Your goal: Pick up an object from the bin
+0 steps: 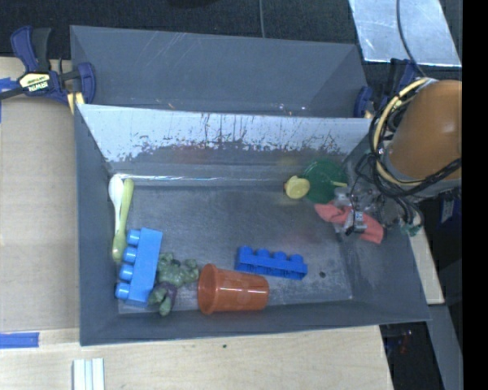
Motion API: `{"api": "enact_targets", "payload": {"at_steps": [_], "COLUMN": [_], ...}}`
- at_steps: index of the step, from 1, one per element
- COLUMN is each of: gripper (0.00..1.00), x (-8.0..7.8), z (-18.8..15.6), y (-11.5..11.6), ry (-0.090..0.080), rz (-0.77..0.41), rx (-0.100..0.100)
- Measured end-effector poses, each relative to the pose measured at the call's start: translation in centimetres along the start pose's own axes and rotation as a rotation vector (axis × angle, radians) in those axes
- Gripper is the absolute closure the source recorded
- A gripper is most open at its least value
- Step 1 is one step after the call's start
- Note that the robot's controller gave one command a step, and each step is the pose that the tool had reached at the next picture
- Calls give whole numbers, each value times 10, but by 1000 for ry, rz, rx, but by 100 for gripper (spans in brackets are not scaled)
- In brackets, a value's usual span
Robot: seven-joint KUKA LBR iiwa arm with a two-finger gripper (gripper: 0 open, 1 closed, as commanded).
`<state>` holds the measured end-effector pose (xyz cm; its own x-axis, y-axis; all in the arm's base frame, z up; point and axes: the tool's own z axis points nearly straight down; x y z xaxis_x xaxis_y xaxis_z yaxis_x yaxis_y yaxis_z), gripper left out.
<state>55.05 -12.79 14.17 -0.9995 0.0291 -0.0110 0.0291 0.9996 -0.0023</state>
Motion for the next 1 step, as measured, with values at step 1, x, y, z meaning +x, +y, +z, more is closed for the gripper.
{"api": "enact_targets", "payload": {"at_steps": [1], "gripper": [100], "x": [-3], "z": [-82], "y": [2], "ry": [0], "rz": [12], "rx": [0]}}
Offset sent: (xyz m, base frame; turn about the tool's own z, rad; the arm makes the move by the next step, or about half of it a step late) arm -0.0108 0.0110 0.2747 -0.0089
